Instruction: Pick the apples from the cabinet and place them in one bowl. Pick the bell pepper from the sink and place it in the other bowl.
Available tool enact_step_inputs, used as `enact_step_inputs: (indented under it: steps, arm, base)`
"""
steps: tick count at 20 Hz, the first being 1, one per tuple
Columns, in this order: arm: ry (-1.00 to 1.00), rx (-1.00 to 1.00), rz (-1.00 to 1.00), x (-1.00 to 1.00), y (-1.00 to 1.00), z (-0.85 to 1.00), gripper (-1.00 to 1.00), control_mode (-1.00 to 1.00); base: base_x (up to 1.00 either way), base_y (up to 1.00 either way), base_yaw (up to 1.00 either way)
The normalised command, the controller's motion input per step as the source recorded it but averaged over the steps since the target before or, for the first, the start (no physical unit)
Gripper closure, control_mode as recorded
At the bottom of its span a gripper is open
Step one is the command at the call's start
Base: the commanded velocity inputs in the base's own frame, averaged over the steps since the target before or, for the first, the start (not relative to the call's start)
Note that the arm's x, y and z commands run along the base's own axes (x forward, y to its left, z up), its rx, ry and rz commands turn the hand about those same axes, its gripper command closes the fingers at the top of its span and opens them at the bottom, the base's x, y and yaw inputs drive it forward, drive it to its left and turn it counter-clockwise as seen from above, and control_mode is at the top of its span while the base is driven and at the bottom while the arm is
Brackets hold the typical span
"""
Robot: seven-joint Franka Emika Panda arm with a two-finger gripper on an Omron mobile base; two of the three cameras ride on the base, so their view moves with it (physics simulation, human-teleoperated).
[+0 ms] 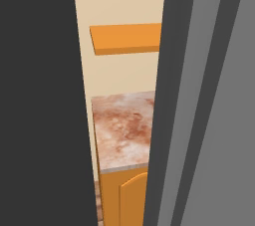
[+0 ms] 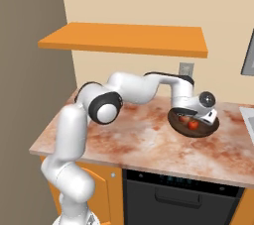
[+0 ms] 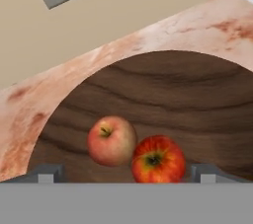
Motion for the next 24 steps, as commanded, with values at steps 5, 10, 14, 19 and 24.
enact_step_inputs:
  steps: [5,10,14,19,24]
  arm:
    - [0.00,-0.18,-0.03,-0.32,0.00,0.37,-1.00,-1.00]
    - [0.07,-0.16,-0.09,-0.39,0.00,0.28,-1.00,-1.00]
    - [0.15,-0.08,-0.16,-0.43,0.00,0.19,-1.00,-1.00]
    - [0.19,-0.02,-0.17,-0.44,0.00,0.17,-1.00,-1.00]
    - [0.19,0.00,-0.20,-0.44,0.00,0.20,-1.00,-1.00]
  base:
    - [0.00,0.00,0.00]
    - [0.00,0.00,0.00]
    - [0.00,0.00,0.00]
    - [0.00,0.00,0.00]
    - [0.00,0.00,0.00]
